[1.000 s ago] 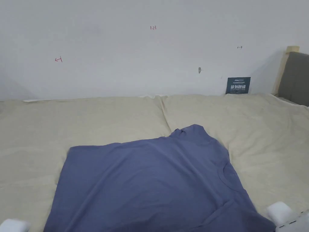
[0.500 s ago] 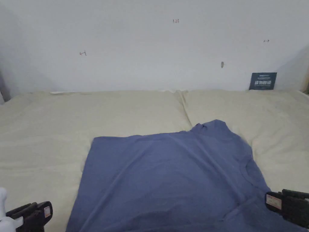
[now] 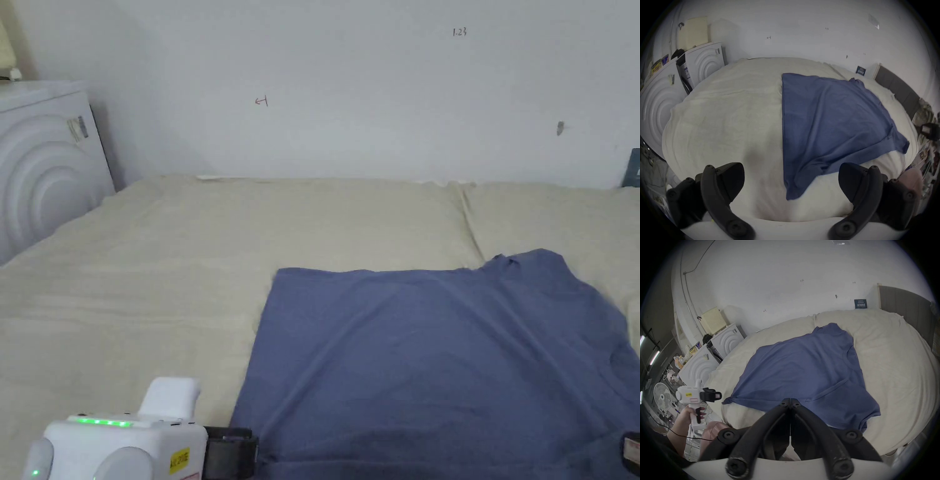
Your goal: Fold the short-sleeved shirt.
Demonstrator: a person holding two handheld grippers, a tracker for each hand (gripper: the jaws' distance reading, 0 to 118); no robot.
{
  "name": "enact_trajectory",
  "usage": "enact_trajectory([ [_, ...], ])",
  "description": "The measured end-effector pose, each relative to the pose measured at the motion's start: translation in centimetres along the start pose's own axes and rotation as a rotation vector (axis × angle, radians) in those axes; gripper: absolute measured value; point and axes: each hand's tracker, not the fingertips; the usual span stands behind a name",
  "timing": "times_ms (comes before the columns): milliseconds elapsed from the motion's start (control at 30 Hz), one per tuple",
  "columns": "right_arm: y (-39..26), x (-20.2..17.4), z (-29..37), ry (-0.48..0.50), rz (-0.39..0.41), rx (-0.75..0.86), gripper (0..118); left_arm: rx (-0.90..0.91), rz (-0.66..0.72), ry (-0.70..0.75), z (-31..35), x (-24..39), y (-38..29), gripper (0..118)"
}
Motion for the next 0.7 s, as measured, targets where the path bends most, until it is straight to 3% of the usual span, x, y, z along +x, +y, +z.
enact_trajectory([
  [100,-0.4,0.4,-0.3,-0.008,-0.001,-0.018,0,-0.098,-0.010,0.045,-1.8,0.8,-1.2,115],
  [133,-0.4,0.4,-0.5,-0.012,-0.001,-0.025,0,-0.116,-0.007,0.020,-2.3,0.6,-1.4,100],
  [167,-0.4,0.6,-0.6,-0.016,-0.004,-0.031,0,-0.134,0.000,-0.027,-2.7,0.5,-1.6,72],
  [200,-0.4,0.8,-0.7,-0.019,-0.010,-0.037,0,-0.116,0.005,-0.012,-2.8,0.6,-1.7,31],
  [233,-0.4,1.0,-0.7,-0.021,-0.017,-0.043,0,-0.112,-0.003,0.004,-2.9,0.8,-1.8,3],
  [533,1.1,2.8,0.3,-0.057,-0.057,0.008,0,-0.114,0.027,-0.028,-3.0,0.4,-0.8,3],
  [633,2.3,5.5,-0.2,-0.102,-0.043,-0.121,1,-0.087,0.085,-0.071,-2.0,0.3,-0.6,3],
  [667,2.4,6.5,-0.8,-0.131,-0.034,-0.177,15,-0.082,0.082,-0.074,-1.7,0.3,-0.5,3],
  [700,2.3,7.4,-1.3,-0.181,-0.028,-0.223,48,-0.074,0.079,-0.076,-1.3,0.6,-0.4,3],
])
